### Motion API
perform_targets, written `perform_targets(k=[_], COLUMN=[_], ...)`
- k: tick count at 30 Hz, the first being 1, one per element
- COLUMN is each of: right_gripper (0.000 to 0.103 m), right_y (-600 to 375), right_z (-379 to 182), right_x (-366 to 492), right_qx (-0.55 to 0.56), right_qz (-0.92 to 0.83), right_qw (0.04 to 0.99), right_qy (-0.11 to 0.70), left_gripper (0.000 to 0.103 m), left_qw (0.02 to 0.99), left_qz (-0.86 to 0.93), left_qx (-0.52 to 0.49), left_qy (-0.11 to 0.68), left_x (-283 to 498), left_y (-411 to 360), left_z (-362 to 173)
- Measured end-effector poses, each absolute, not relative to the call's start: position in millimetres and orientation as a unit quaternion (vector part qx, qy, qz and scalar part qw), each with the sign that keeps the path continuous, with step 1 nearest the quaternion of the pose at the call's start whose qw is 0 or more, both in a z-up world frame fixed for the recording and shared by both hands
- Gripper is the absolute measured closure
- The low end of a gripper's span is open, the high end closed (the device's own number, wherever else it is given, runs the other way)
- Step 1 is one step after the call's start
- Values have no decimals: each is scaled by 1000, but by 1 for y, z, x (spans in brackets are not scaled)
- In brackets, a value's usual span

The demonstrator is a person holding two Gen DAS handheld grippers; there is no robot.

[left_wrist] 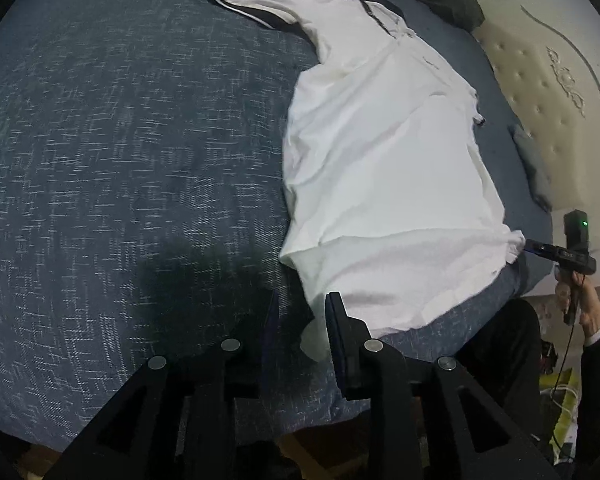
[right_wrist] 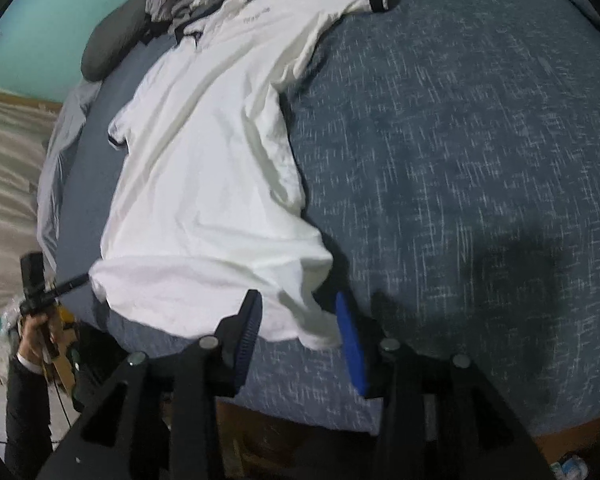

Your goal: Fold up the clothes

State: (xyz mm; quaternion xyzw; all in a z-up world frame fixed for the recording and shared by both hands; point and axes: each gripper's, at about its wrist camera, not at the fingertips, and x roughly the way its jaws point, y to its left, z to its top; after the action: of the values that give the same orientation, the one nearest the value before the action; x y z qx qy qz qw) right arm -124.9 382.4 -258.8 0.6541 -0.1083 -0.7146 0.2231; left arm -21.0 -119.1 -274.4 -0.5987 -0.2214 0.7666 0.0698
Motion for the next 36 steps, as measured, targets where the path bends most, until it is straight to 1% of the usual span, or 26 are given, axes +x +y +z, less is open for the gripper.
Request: perform_targets(k=[5,9,13,15,16,17,18,19,24,32,36], right_gripper=[64,65,84,92,96,100,100,101,101,101,102], right_y=[379,369,363,359,358,357,356,356,359,367,374], right_z=[-264,-268,-273,-275,-276,-276,-274,-271,-243,-184,-165], right_x=[-120,-114,-111,-109,-109,-109,-109,-110,-113,-103,-95], right_qx=[653,655,652,653,654,654,652,650,634,609,606], right_qz=[-716,-714,-716,-715,-715,-715,-717,-719,-731,-743,-742], right_qw=[228,237,245,244,243,243,242,243,249,270,278], right_qy=[-98,-64,-55,-50,-47,-46,-46,-47,-52,-66,-68], left_gripper=[77,78,79,91,92,96,100,100,100,101,101], left_qw=[80,89,93,93,93,94,95,96,97,102,103], left_qz=[764,761,758,756,755,756,757,759,767,779,780], left_qx=[-604,-608,-615,-619,-620,-620,-619,-617,-608,-595,-596], left_qy=[-214,-208,-196,-193,-191,-188,-187,-186,-184,-171,-159], left_x=[-23,-23,-23,-24,-24,-24,-24,-23,-20,-5,2], left_y=[-110,-101,-95,-93,-92,-91,-90,-91,-94,-99,-97], left_z=[-280,-285,-290,-292,-292,-291,-289,-286,-266,-224,-215])
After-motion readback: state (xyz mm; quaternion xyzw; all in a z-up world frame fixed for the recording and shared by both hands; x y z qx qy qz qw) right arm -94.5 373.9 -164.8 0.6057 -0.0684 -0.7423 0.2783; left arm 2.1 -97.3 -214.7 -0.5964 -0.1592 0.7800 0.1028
